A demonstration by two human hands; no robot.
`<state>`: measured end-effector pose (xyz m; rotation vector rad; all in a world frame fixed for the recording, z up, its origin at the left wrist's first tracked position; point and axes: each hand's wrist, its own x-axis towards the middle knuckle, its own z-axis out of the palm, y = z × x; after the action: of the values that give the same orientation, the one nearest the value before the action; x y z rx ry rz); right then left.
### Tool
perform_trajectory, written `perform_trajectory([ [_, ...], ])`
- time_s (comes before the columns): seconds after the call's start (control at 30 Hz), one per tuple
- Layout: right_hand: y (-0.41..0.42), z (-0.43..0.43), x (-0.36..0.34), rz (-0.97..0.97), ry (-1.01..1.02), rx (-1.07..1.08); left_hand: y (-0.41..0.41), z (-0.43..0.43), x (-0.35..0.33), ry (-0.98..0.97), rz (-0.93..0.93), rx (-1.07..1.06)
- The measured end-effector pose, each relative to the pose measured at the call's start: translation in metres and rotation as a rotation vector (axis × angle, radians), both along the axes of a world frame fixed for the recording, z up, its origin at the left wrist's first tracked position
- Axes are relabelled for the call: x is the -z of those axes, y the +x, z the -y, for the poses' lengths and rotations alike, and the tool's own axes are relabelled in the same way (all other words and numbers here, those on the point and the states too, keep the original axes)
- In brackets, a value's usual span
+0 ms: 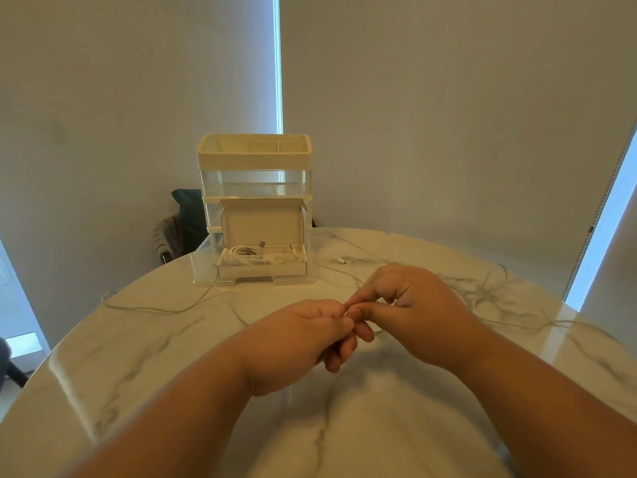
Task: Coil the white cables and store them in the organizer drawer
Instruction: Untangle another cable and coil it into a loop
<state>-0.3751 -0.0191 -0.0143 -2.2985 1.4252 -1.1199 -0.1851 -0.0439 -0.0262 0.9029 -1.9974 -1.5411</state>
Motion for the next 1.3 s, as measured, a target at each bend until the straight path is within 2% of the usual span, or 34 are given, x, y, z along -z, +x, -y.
perform_trajectory([
  [0.17,-0.004,0.002,0.000,0.019,0.024,0.003,0.004,-0.002,-0.003,-0.067,-0.006,0.047],
  [0.23,-0.006,0.003,0.000,0.061,0.042,0.005,0.006,-0.003,-0.004,-0.020,-0.058,0.069],
  [0.33,-0.010,0.006,0.002,0.205,0.097,0.005,0.006,-0.005,-0.008,0.085,-0.160,0.071],
  [0.47,-0.004,0.007,0.008,0.451,0.207,-0.069,0.006,-0.005,-0.009,0.094,-0.250,0.079],
  [0.6,0.002,0.009,0.012,0.617,0.286,-0.087,0.006,-0.002,-0.010,0.253,-0.477,0.126],
  [0.73,0.009,0.008,0.013,0.824,0.317,-0.111,0.007,0.000,-0.013,0.389,-0.621,0.171],
  [0.97,0.021,0.003,0.018,0.788,0.293,-0.119,0.004,-0.001,-0.014,0.485,-0.767,-0.041],
  [1.13,0.025,0.001,0.021,0.770,0.257,-0.111,0.001,-0.005,-0.016,0.368,-0.695,-0.202],
  [1.23,0.026,0.001,0.021,0.691,0.220,-0.089,0.002,-0.008,-0.018,0.307,-0.641,-0.212],
  [1.3,0.027,-0.001,0.020,0.650,0.270,-0.144,0.001,-0.008,-0.018,0.312,-0.658,-0.207],
])
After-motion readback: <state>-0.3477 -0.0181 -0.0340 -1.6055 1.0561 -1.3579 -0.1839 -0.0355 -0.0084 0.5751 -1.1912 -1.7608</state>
